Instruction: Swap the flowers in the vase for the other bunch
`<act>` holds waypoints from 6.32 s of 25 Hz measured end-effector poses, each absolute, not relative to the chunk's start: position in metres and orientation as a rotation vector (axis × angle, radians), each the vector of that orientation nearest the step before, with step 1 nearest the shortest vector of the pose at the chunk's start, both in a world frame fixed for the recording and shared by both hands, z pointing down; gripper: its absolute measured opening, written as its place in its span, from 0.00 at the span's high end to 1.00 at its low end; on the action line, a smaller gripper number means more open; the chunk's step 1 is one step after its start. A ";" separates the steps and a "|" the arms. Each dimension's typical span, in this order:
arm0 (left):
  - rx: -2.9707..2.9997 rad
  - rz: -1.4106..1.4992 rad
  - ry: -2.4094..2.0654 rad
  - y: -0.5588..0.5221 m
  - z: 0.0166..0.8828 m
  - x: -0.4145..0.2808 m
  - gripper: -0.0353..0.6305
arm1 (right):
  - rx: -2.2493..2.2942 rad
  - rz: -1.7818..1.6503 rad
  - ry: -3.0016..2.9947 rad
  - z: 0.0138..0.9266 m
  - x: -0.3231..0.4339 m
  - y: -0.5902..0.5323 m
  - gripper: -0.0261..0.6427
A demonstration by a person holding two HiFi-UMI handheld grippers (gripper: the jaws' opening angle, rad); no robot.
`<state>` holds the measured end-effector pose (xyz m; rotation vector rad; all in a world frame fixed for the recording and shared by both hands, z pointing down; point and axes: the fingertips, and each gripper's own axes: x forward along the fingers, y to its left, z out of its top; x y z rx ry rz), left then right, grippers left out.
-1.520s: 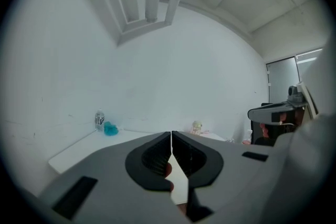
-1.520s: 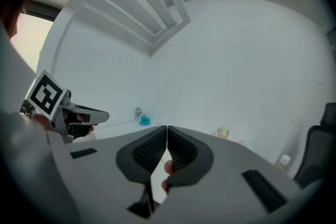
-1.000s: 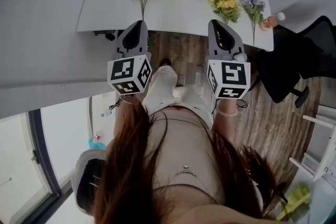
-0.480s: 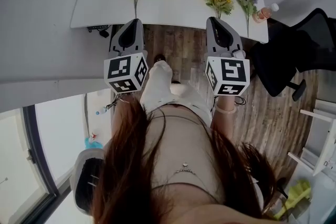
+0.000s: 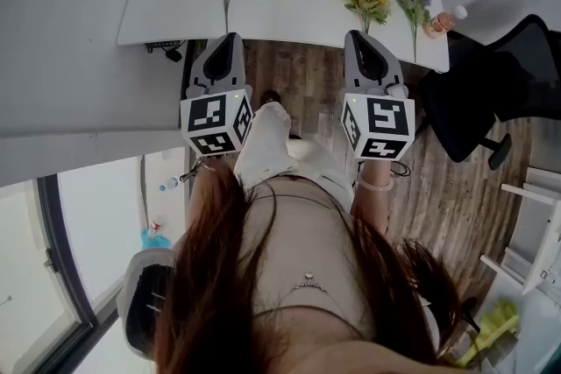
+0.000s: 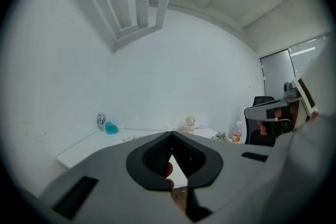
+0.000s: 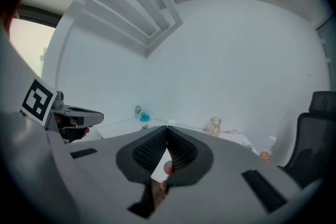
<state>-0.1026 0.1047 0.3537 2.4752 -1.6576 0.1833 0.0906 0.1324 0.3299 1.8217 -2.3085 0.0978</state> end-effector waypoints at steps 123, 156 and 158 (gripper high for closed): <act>2.217 0.443 -1.764 -0.130 0.397 0.017 0.94 | 1.256 1.008 -1.598 0.661 0.272 -0.111 0.53; 2.536 0.305 -1.357 -0.217 0.372 -0.064 0.94 | 2.043 1.266 -1.443 0.577 0.270 -0.116 0.69; 2.551 0.302 -1.335 -0.219 0.371 -0.067 0.94 | 2.074 1.265 -1.454 0.569 0.266 -0.115 0.69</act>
